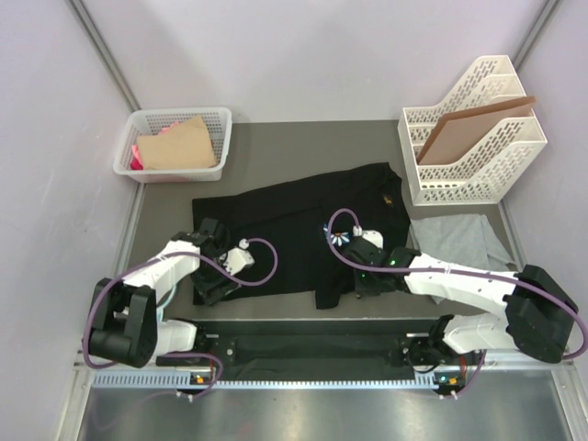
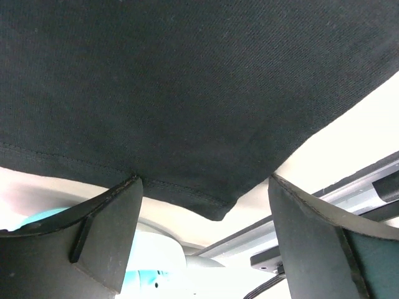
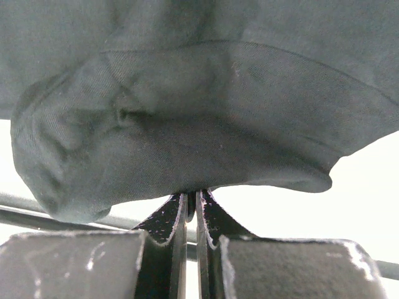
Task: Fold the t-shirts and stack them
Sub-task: Grap the side of the flattened tshirt closest away from the robot with both arms
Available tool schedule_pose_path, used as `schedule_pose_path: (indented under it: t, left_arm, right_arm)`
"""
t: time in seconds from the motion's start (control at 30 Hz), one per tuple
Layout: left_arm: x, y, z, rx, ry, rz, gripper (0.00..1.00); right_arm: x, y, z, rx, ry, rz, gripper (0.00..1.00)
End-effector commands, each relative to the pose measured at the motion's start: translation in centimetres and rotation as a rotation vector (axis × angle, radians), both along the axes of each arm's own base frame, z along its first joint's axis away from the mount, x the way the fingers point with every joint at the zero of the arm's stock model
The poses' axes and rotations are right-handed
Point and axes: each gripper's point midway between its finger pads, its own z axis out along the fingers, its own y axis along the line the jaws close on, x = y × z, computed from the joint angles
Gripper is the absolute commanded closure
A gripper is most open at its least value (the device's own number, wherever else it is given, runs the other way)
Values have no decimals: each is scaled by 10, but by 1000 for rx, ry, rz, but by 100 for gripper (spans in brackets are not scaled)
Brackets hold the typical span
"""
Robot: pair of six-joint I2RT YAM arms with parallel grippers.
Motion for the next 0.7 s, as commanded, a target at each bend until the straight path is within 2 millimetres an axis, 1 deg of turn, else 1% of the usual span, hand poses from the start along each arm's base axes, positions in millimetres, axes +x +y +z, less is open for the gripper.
schedule_pose_path:
  t: [0.0, 0.03, 0.07, 0.17, 0.2, 0.3, 0.33, 0.37, 0.4, 0.43, 0.47, 0.5, 0.53, 0.57, 0.6, 0.67]
  left_arm:
    - [0, 9, -12, 54, -8, 9, 16]
    - [4, 9, -14, 55, -26, 11, 16]
    - [3, 9, -16, 57, -20, 14, 17]
    - [5, 8, -19, 53, -9, 22, 26]
    - [6, 8, -20, 56, -11, 26, 35]
    - [10, 7, -20, 59, -17, 31, 48]
    - [10, 8, -18, 62, -18, 29, 58]
    - [15, 7, -15, 56, -33, 30, 61]
    - [14, 7, -12, 56, -34, 30, 66]
    - [15, 6, -10, 53, -39, 28, 74]
    - [20, 5, -4, 44, -63, 26, 78]
    - [18, 5, -1, 44, -60, 23, 81]
    - [20, 5, 3, 42, -74, 17, 91]
    - [23, 4, 8, 38, -85, 16, 94]
    - [21, 4, 11, 38, -80, 14, 97]
    - [22, 3, 17, 27, -91, 7, 100]
  right_arm:
    - [9, 2, 5, 32, -22, -3, 100]
    - [10, 2, 6, 36, -26, -3, 100]
    - [9, 1, 5, 34, -23, -2, 100]
    - [8, 1, 6, 43, -22, -3, 100]
    - [7, 0, 7, 40, -18, -4, 100]
    - [7, -4, 11, 33, -24, -9, 100]
    - [7, -4, 15, 39, -30, -11, 100]
    - [8, -4, 19, 42, -36, -11, 100]
    - [7, -8, 20, 29, -36, -13, 100]
    - [7, -7, 25, 38, -41, -12, 100]
    - [6, -9, 27, 34, -39, -13, 100]
    - [5, -10, 29, 35, -41, -15, 100]
    - [5, -11, 33, 40, -47, -16, 100]
    - [3, -13, 35, 32, -42, -16, 100]
    - [3, -13, 38, 39, -46, -19, 100]
    - [0, -16, 41, 34, -40, -18, 100]
